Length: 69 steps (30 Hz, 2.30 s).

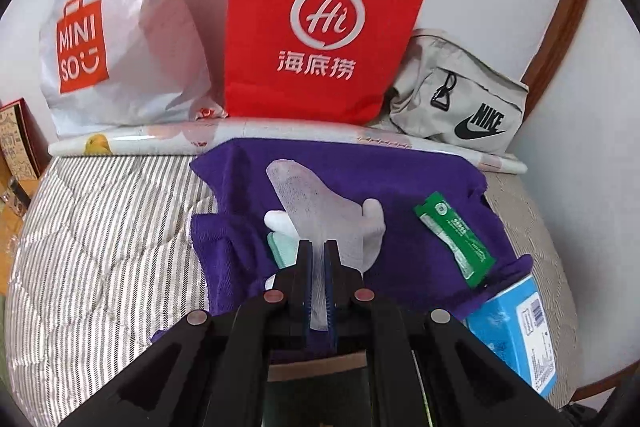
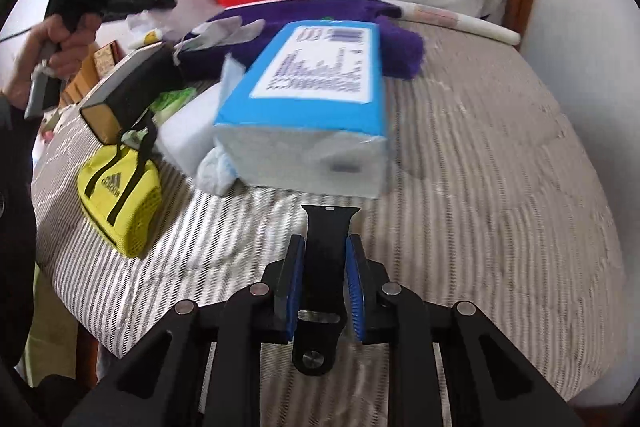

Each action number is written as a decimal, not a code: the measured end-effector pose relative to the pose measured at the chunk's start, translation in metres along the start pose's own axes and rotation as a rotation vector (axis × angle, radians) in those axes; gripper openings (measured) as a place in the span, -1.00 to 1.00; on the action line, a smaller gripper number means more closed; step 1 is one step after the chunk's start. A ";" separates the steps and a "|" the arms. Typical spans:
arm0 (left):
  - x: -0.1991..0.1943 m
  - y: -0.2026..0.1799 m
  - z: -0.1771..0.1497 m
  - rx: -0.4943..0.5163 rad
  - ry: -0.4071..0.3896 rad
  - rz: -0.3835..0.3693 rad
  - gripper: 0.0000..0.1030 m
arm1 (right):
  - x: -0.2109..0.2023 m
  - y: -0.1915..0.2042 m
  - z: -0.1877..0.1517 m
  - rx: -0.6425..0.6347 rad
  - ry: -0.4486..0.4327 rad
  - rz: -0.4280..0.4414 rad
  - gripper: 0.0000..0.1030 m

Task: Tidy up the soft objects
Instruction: 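Lower the mesh bag onto the purple towel and open the left gripper while the right gripper lifts the strap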

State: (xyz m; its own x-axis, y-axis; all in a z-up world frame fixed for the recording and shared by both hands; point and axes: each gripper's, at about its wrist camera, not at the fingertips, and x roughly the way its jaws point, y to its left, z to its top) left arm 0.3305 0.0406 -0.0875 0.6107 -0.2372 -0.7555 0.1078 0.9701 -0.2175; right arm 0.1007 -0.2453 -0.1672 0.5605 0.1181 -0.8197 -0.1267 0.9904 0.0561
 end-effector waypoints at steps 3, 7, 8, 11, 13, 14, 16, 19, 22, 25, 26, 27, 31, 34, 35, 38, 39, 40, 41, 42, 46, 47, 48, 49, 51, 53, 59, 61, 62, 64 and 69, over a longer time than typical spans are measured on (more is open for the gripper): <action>0.007 0.003 0.000 -0.009 0.016 0.002 -0.88 | -0.013 -0.013 0.009 0.018 -0.036 -0.017 -0.59; 0.014 0.006 0.001 -0.016 0.030 0.004 -0.88 | -0.027 -0.026 0.023 0.033 -0.073 -0.027 -0.60; 0.016 0.006 0.001 -0.015 0.038 0.009 -0.88 | -0.030 -0.029 0.027 0.034 -0.085 -0.028 -0.60; 0.024 0.006 0.002 -0.017 0.061 0.020 -0.85 | -0.035 -0.036 0.035 0.046 -0.099 -0.011 -0.70; 0.025 0.006 0.002 -0.017 0.074 0.031 -0.71 | -0.037 -0.035 0.038 0.044 -0.099 -0.006 -0.92; 0.026 0.006 0.002 -0.019 0.080 0.037 -0.51 | -0.039 -0.035 0.040 0.046 -0.107 0.000 -0.95; 0.025 0.005 0.001 -0.013 0.075 0.042 -0.42 | -0.041 -0.035 0.043 0.049 -0.127 0.019 -0.95; 0.022 0.004 -0.001 -0.005 0.076 0.047 -0.42 | -0.030 -0.036 0.046 0.040 -0.101 0.005 -0.95; 0.018 0.001 -0.004 0.005 0.077 0.045 -0.42 | -0.027 -0.043 0.037 0.070 -0.082 0.034 -0.94; 0.014 -0.003 -0.006 0.014 0.076 0.042 -0.42 | -0.030 -0.049 0.025 0.069 -0.070 0.031 -0.92; 0.014 -0.004 -0.007 0.016 0.078 0.041 -0.42 | -0.031 -0.050 0.020 0.061 -0.058 0.024 -0.86; 0.013 -0.006 -0.008 0.019 0.080 0.040 -0.42 | -0.031 -0.052 0.016 0.058 -0.051 0.024 -0.82; 0.007 -0.011 -0.012 0.015 0.081 0.032 -0.41 | -0.033 -0.051 -0.006 0.014 -0.012 0.038 -0.22; 0.001 -0.014 -0.015 0.011 0.081 0.031 -0.34 | -0.029 -0.047 -0.019 -0.027 0.011 0.013 -0.21; -0.002 -0.016 -0.017 0.013 0.079 0.035 -0.28 | -0.026 -0.047 -0.022 -0.036 0.019 0.007 -0.22; -0.012 -0.019 -0.020 0.022 0.069 0.039 -0.24 | -0.014 -0.046 -0.030 -0.069 0.036 -0.022 -0.22; -0.016 -0.021 -0.021 0.026 0.065 0.041 -0.24 | -0.009 -0.044 -0.032 -0.086 0.046 -0.038 -0.22; -0.018 -0.021 -0.021 0.027 0.064 0.043 -0.23 | -0.009 -0.042 -0.034 -0.100 0.028 -0.043 -0.21; -0.021 -0.022 -0.022 0.028 0.060 0.049 -0.23 | -0.010 -0.040 -0.035 -0.111 0.017 -0.041 -0.35; -0.024 -0.022 -0.022 0.028 0.057 0.053 -0.23 | -0.010 -0.037 -0.036 -0.126 0.018 -0.032 -0.43; -0.032 -0.022 -0.022 0.025 0.048 0.056 -0.23 | -0.012 -0.028 -0.038 -0.175 0.038 -0.057 -0.53; -0.033 -0.023 -0.022 0.028 0.047 0.056 -0.23 | -0.012 -0.026 -0.039 -0.186 0.037 -0.066 -0.52; -0.035 -0.024 -0.023 0.032 0.046 0.060 -0.23 | -0.012 -0.025 -0.039 -0.197 0.033 -0.072 -0.52; -0.036 -0.024 -0.024 0.032 0.046 0.063 -0.23 | -0.012 -0.024 -0.039 -0.202 0.026 -0.071 -0.53; -0.038 -0.025 -0.025 0.031 0.045 0.059 -0.23 | -0.011 -0.028 -0.039 -0.169 0.024 -0.045 -0.52; -0.041 -0.026 -0.027 0.030 0.041 0.056 -0.23 | -0.008 -0.035 -0.036 -0.129 0.023 -0.012 -0.54; -0.051 -0.031 -0.032 0.035 0.028 0.041 -0.23 | -0.011 -0.031 -0.034 -0.130 0.023 -0.011 -0.61; -0.056 -0.031 -0.034 0.037 0.023 0.039 -0.23 | -0.019 -0.031 -0.032 -0.120 0.000 -0.002 -0.61; -0.058 -0.031 -0.035 0.038 0.021 0.038 -0.22 | -0.022 -0.031 -0.030 -0.116 -0.008 0.003 -0.61; -0.062 -0.030 -0.037 0.035 0.019 0.041 -0.22 | -0.030 -0.031 -0.026 -0.105 -0.028 0.003 -0.61; -0.075 -0.022 -0.044 0.016 0.004 0.041 -0.11 | -0.052 -0.030 -0.013 -0.097 -0.083 0.023 -0.61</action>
State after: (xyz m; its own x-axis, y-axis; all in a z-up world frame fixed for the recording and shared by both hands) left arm 0.2482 0.0346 -0.0532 0.6117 -0.1970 -0.7662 0.0950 0.9798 -0.1761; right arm 0.0646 -0.2821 -0.1335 0.6216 0.1502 -0.7688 -0.2170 0.9761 0.0153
